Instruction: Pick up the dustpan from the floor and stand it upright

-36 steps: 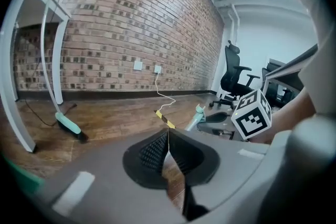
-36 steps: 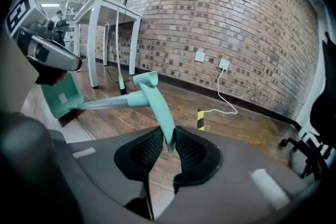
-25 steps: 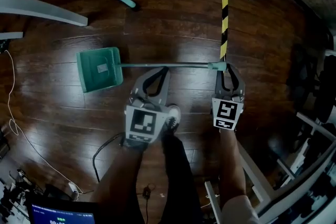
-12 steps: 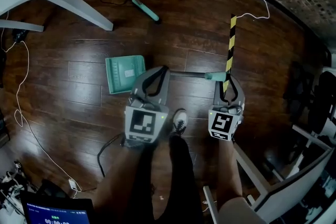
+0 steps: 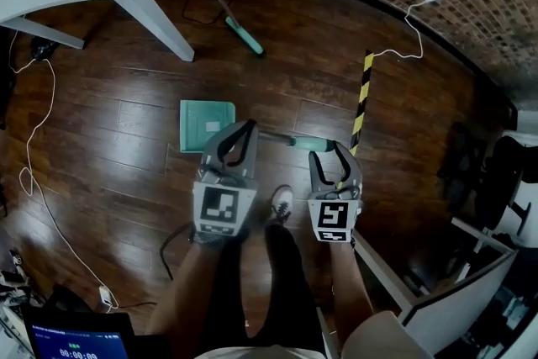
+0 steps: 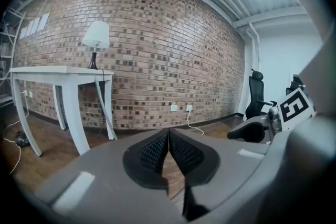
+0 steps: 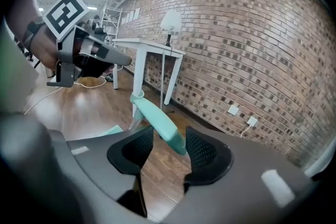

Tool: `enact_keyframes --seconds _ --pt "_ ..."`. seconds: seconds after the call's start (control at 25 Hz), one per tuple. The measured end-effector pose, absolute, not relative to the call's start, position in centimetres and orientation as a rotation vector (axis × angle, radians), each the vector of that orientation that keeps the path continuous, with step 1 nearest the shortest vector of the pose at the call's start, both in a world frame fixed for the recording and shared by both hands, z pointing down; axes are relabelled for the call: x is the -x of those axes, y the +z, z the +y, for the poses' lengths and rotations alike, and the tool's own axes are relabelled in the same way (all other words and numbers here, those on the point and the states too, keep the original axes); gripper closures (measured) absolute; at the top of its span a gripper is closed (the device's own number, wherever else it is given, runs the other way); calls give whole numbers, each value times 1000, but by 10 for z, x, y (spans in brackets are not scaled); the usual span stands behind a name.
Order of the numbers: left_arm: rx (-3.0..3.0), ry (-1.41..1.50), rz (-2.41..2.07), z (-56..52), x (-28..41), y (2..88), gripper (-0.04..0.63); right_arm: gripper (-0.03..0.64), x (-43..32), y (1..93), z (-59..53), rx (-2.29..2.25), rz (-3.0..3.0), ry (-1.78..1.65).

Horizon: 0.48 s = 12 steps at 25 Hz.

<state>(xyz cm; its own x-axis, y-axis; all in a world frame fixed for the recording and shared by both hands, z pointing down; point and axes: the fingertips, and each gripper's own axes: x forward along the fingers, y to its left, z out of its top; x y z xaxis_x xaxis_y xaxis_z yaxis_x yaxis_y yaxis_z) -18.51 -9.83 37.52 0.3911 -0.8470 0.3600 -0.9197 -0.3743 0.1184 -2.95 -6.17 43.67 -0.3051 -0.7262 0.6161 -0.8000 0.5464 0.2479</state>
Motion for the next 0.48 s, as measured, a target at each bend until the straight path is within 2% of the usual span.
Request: enact_keyframes --seconds 0.12,0.36,0.48 --pt "-2330 340 -1594 -93 202 357 594 391 48 416 -57 -1150 -2135 111" --pt "-2265 324 -1695 -81 246 323 594 391 78 363 -60 -1150 -2260 154" --pt "-2242 341 -1749 -73 269 310 594 475 89 341 -59 -1201 -2300 188"
